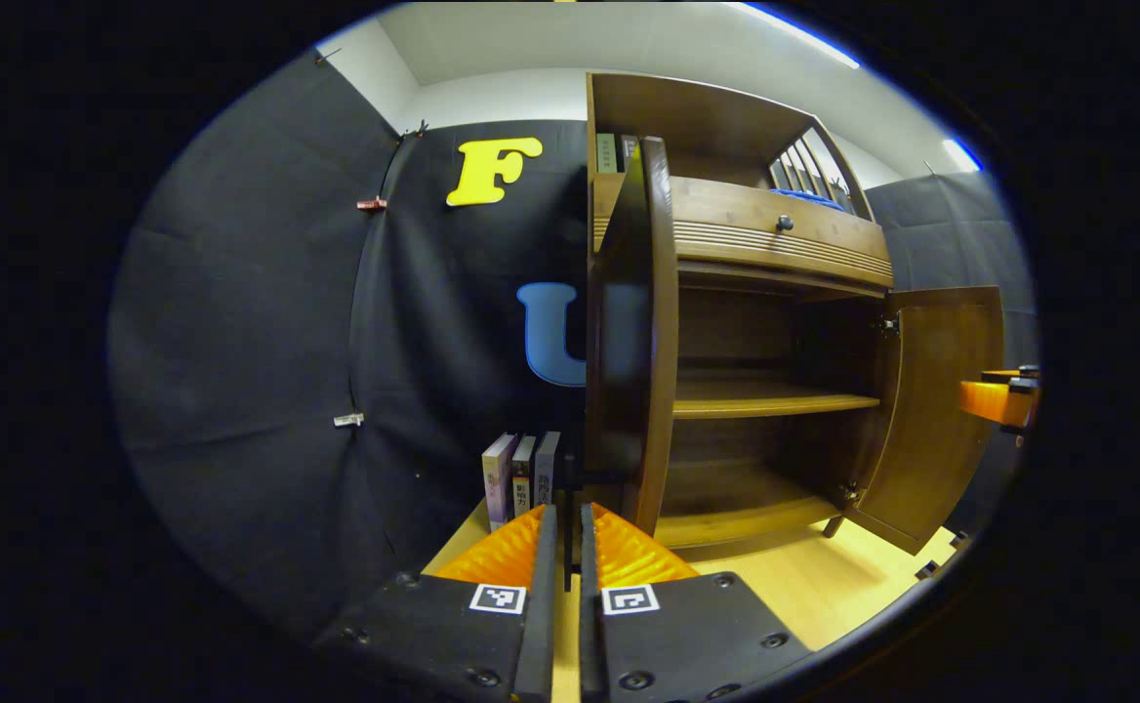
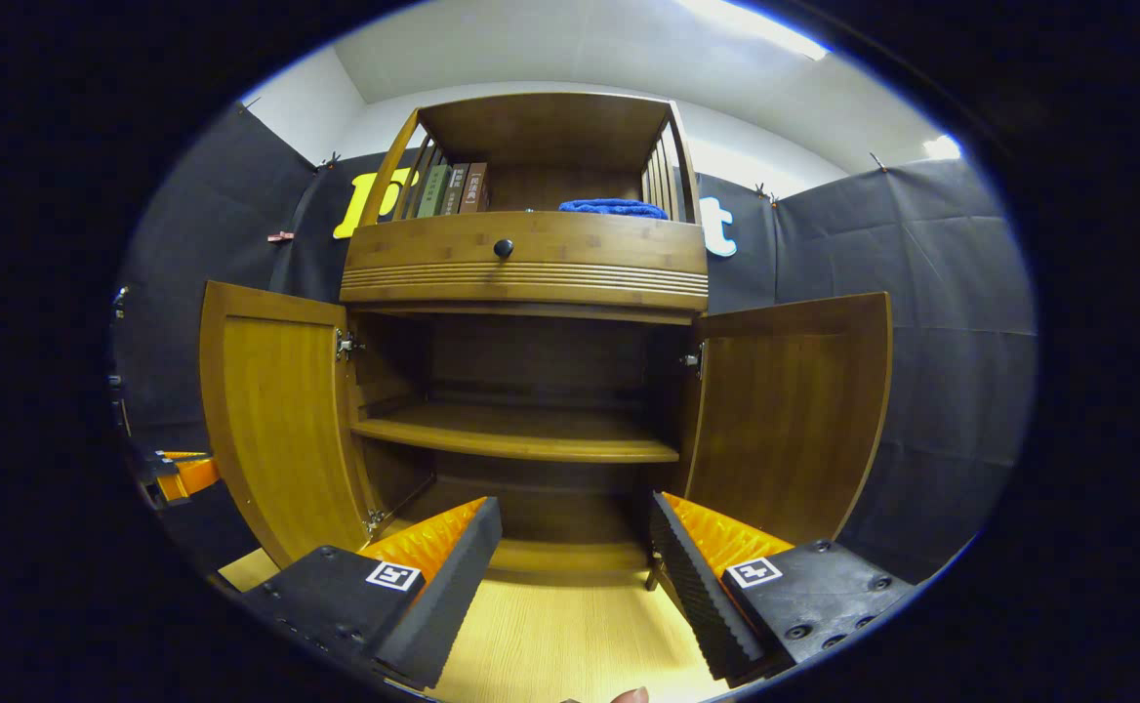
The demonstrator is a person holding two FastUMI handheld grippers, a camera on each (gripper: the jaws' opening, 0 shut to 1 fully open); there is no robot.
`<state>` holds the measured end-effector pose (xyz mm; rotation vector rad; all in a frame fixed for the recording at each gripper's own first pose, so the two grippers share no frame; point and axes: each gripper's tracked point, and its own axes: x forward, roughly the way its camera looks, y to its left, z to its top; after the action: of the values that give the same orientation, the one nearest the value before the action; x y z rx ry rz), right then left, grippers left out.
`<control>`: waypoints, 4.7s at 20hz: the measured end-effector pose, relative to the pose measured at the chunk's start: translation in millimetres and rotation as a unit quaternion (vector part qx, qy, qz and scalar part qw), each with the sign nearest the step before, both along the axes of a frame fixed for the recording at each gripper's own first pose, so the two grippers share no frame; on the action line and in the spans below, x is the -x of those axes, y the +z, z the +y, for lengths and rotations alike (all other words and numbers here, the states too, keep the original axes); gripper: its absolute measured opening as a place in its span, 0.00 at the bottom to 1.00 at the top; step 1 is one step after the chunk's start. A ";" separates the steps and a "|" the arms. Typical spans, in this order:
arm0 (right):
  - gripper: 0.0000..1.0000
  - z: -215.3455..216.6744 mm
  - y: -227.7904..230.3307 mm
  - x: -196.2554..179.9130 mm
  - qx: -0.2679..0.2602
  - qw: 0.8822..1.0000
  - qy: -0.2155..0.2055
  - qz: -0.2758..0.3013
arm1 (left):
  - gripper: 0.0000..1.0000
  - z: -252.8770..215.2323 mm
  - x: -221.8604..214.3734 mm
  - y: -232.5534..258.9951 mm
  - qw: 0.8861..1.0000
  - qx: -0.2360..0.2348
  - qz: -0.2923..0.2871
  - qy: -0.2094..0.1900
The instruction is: Open the right door of the double-door shoe cabinet with the right hand, and open the left door with the left hand.
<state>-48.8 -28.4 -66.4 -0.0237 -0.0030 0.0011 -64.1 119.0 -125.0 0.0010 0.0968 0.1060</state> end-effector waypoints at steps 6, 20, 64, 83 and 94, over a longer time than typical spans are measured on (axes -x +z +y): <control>0.98 20.2 -5.2 -20.7 0.000 1.000 0.018 0.007 | 0.28 -21.4 23.8 14.6 1.000 -0.002 -0.009 -0.015; 0.98 54.0 -4.1 -29.7 0.008 0.998 0.056 0.014 | 0.98 -103.4 24.9 23.3 0.996 0.015 -0.007 -0.085; 0.98 77.9 -2.2 -19.7 0.009 0.996 0.083 0.014 | 1.00 -136.2 21.5 11.6 0.995 0.008 0.009 -0.096; 0.98 81.5 2.6 -21.6 0.011 0.996 0.085 0.008 | 1.00 -134.4 21.3 11.3 0.996 0.002 0.008 -0.094; 0.98 82.2 -0.1 -17.4 0.011 0.996 0.083 0.011 | 1.00 -137.1 25.6 10.1 0.995 -0.001 0.010 -0.098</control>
<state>-31.5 53.8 -66.5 -0.0460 0.0164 0.1673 -89.7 -18.2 -114.9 0.0146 0.1164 -0.0909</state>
